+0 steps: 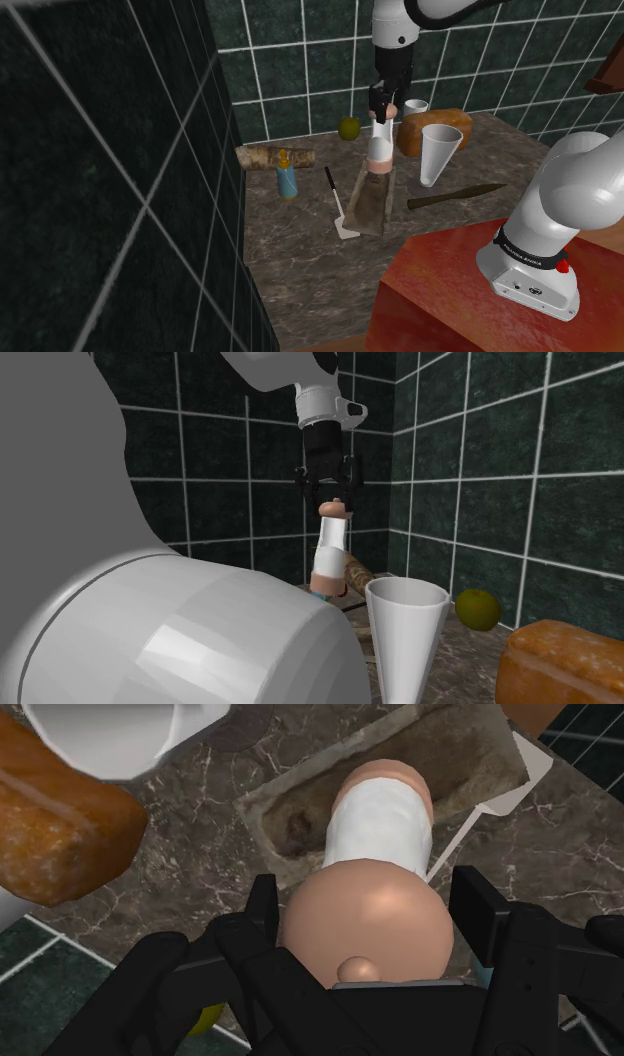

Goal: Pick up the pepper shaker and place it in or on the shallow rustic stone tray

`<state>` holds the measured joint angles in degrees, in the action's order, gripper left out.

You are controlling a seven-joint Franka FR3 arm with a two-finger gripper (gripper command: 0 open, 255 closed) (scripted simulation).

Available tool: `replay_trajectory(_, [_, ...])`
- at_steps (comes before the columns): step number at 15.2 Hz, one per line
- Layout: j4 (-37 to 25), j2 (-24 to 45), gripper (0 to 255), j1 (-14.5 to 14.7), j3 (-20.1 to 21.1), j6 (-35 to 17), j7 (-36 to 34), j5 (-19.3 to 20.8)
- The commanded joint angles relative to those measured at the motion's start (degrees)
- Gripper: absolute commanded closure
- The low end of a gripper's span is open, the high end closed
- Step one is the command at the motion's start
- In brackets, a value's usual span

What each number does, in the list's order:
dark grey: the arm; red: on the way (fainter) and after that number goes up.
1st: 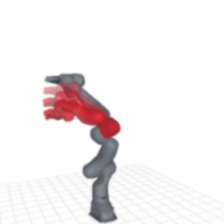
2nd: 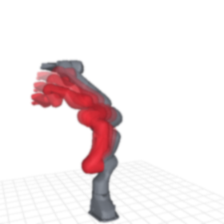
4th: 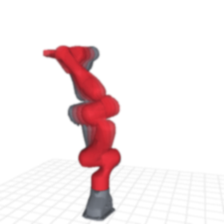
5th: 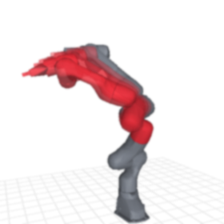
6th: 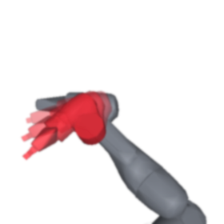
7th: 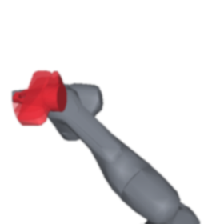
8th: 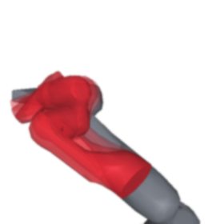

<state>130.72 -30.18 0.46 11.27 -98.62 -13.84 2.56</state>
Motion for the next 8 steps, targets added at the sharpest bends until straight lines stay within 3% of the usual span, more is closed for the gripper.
replay_trajectory(1, [1.5, 0.1, 255, 0.0, 0.1, -1.6, -0.2, 0.0])
replay_trajectory(8, [6.6, 0.5, 255, 0.1, 0.4, -7.1, -0.8, -0.1])
